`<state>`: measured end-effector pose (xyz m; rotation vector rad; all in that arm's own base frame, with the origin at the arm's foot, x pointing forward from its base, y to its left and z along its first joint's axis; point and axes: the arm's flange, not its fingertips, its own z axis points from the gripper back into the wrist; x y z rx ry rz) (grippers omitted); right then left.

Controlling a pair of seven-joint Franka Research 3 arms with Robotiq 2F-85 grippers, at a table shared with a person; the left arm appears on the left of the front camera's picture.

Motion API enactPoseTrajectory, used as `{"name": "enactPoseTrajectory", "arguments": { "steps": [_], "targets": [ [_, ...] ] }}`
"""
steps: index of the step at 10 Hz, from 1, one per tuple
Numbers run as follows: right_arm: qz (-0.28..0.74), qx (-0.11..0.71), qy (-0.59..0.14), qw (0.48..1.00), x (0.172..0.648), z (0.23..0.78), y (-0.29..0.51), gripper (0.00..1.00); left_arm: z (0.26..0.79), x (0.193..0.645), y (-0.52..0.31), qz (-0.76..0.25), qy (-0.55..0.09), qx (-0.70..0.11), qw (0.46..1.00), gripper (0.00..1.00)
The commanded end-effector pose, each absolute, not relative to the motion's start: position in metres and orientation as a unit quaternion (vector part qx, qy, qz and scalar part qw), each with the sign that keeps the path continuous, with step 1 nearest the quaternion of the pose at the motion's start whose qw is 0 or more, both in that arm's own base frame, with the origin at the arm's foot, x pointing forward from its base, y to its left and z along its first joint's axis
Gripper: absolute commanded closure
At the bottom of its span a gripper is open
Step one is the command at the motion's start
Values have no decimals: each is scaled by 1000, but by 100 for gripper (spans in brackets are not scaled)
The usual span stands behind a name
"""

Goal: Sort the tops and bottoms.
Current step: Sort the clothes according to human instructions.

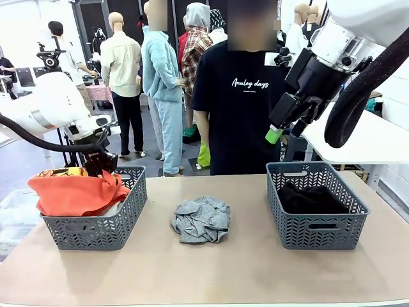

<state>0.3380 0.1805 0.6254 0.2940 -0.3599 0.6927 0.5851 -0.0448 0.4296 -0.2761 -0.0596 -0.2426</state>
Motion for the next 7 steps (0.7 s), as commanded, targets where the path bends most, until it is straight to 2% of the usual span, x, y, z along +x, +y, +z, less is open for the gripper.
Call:
{"name": "enactPoseTrajectory", "arguments": {
  "steps": [1,4,5,7],
  "targets": [
    [337,136,-174,915,336,622,178,0,424,586,-39,-130,-46,-138,981,100],
    [337,136,-174,915,336,622,178,0,427,586,-44,-147,-57,-107,982,100],
    [337,136,-174,915,336,622,178,0,429,587,-45,-140,-62,-100,983,94],
    [337,136,-174,915,336,622,178,0,438,584,-52,-148,-77,-87,982,58]
  ]
}}
